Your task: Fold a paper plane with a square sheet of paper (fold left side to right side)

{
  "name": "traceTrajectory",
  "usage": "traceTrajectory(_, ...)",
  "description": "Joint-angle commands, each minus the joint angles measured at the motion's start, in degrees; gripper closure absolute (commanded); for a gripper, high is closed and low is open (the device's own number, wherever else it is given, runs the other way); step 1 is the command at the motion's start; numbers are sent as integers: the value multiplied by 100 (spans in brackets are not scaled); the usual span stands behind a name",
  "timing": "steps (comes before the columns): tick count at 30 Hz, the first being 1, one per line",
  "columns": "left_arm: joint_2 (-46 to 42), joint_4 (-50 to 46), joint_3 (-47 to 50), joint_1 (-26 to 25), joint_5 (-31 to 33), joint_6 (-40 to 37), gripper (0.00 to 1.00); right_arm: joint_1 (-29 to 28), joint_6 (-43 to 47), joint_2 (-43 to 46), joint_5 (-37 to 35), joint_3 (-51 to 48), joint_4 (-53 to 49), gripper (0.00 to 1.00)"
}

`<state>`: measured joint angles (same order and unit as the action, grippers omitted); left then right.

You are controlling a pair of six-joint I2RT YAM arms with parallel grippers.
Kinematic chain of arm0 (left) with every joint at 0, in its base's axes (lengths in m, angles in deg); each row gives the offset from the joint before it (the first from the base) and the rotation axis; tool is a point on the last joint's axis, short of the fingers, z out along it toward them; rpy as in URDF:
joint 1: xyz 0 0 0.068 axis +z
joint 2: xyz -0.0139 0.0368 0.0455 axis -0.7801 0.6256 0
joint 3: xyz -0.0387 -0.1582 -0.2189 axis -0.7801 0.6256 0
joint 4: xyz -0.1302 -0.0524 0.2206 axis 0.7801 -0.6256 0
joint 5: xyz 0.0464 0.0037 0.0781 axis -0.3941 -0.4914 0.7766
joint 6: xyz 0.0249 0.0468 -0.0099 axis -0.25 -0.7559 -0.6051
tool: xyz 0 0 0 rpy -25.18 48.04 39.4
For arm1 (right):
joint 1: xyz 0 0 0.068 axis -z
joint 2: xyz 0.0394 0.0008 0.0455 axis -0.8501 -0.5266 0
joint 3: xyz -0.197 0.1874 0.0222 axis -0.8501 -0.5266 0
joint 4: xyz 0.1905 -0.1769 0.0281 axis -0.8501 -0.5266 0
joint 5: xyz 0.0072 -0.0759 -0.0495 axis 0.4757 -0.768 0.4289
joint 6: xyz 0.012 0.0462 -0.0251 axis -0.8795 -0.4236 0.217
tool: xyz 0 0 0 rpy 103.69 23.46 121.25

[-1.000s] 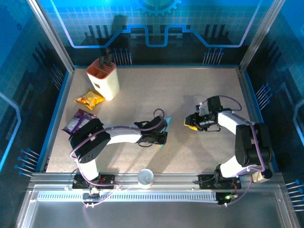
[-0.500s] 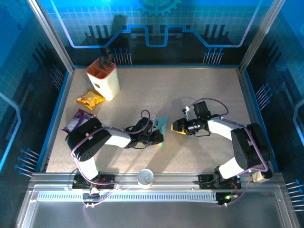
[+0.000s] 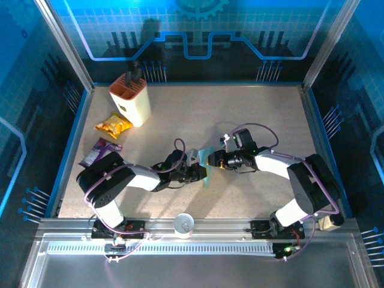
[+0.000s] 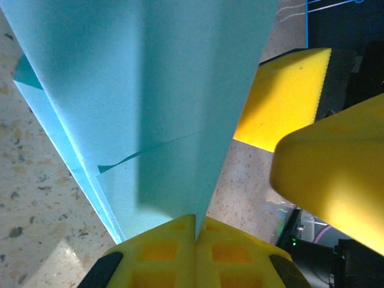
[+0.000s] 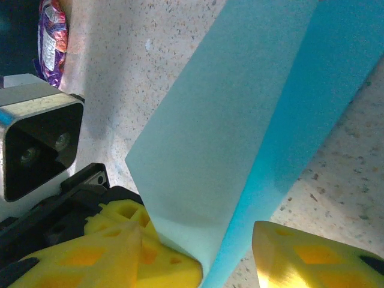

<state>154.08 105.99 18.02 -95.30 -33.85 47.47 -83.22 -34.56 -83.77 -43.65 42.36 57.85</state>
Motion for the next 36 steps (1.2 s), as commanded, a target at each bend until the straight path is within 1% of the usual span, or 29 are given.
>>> traceTrajectory(1,205,454,158,35,-127,215,100,-126,-218,-183,-160,112,267,47)
traceTrajectory(13,707,1171,194,35,-232,507,100,-217,-482,-594,-271,152,570,47)
traceTrajectory(19,849,1372,182,35,-284,616,100,-225,-528,-735,-279,205,652,47)
traceTrajectory(30,931,1529,246,35,-241,692,100,-276,-503,-955,-468,351,391,48)
traceTrajectory(34,1012,1669,289,35,-241,758,93,-318,-459,-1028,-612,402,134,49)
traceTrajectory(36,1011,1703,306,35,-219,777,87,-339,-406,-1067,-722,446,-48,49)
